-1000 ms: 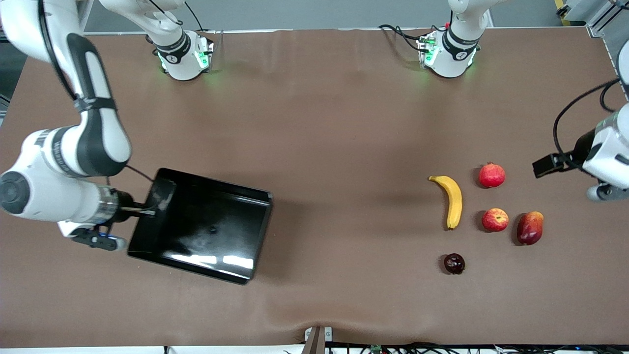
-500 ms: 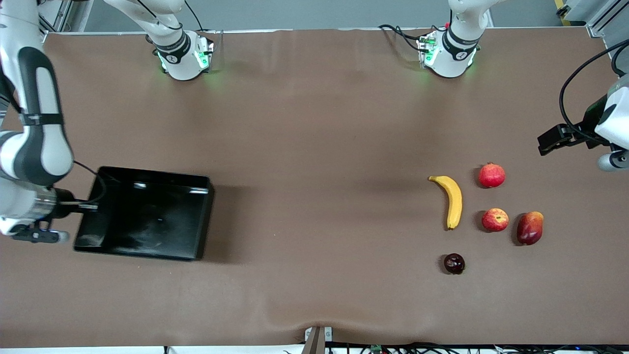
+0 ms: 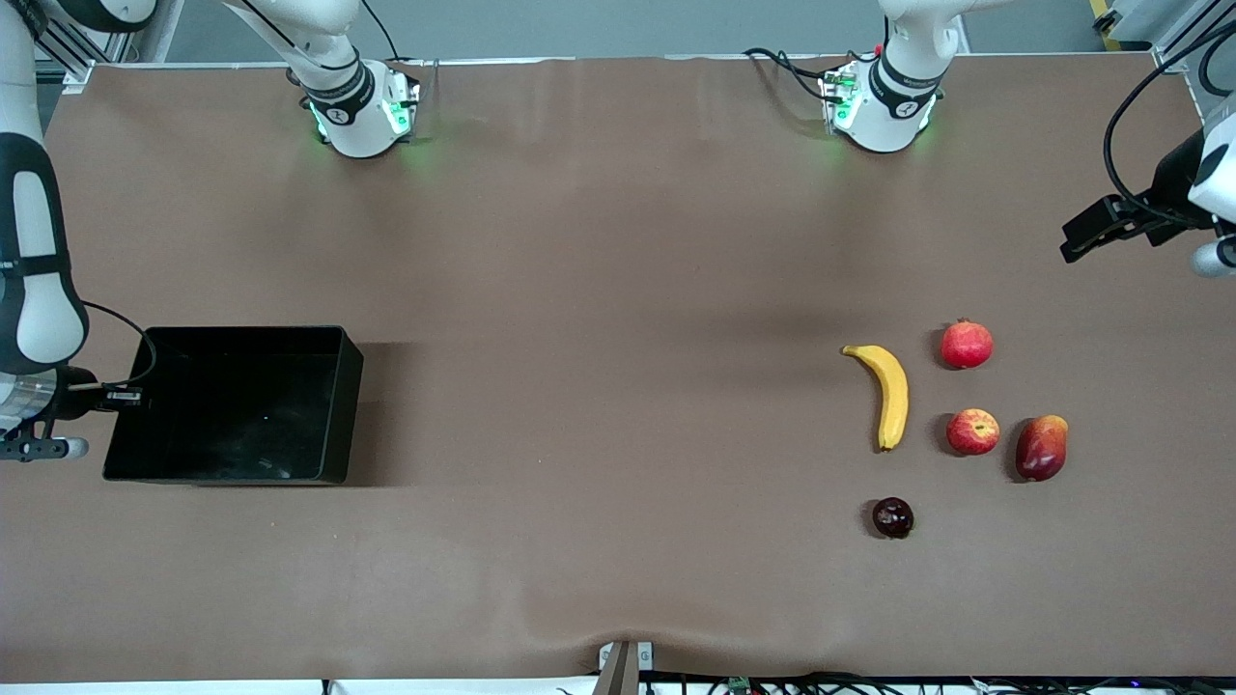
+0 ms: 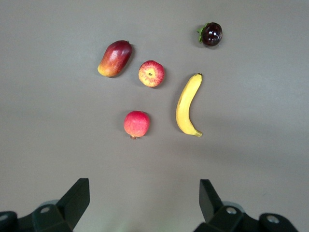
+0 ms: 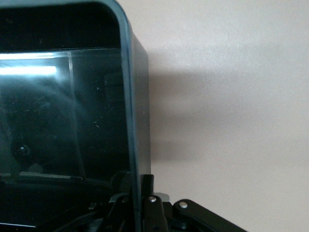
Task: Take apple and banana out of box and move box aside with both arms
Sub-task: 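Open the right gripper and release the tray rim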
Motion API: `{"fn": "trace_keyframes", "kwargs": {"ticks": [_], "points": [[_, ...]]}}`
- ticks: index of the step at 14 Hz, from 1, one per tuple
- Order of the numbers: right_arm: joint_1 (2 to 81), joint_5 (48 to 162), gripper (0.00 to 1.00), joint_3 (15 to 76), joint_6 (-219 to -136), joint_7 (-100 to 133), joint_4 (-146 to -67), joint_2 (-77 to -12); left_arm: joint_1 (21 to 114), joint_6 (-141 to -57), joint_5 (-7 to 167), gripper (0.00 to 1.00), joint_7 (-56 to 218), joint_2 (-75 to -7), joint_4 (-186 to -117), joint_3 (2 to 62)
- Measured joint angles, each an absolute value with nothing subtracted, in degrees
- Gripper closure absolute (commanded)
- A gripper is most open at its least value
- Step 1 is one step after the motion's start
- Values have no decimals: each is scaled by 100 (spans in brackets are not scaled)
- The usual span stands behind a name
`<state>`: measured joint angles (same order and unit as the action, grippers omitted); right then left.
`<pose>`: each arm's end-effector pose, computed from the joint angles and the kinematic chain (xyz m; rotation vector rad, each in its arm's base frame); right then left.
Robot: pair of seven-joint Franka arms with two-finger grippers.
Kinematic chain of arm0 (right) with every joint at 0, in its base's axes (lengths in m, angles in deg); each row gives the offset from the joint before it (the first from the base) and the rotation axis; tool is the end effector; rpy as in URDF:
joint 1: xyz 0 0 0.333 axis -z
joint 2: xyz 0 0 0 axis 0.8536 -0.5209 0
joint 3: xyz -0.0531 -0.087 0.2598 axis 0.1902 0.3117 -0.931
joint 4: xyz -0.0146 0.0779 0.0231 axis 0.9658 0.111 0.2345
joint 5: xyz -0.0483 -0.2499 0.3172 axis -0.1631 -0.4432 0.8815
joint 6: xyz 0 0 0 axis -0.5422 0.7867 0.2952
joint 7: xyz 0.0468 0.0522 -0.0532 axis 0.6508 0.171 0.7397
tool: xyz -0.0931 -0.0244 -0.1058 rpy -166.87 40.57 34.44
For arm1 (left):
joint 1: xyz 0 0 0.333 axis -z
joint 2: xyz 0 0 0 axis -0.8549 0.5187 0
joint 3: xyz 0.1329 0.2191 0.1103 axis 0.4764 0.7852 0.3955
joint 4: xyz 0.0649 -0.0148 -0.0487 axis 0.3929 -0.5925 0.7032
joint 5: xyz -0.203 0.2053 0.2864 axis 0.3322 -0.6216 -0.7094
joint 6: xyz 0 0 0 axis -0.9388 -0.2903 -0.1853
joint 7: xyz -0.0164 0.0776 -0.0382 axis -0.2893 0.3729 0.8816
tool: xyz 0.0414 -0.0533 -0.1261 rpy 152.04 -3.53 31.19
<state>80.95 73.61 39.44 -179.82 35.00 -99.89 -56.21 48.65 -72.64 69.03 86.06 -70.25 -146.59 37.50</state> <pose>0.6174 -0.2393 0.1905 -3.0039 0.0214 0.1610 0.5511 -0.0207 0.5501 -3.0846 -0.2518 0.0055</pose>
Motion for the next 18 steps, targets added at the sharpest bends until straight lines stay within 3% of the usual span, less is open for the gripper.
{"fn": "trace_keyframes", "kwargs": {"ticks": [9, 10, 11, 18], "points": [[8209, 7454, 100, 3919, -18500, 3427, -9991, -5991, 5180, -7211, 6908, 0, 8611, -6915, -14406, 3857], [8209, 7453, 56, 3903, -18504, 3428, -9990, -6028, 5178, -7184, 6908, 0, 8611, -6894, -14405, 3863], [8209, 7449, 1, 3894, -18514, 3428, -9980, -6055, 5179, -7117, 6908, 0, 8611, -6879, -14404, 3863], [8152, 7384, 0, 3813, -18574, 3437, -9547, -5968, 5170, -6990, 6908, 0, 8613, -6873, -14390, 3865]]}}
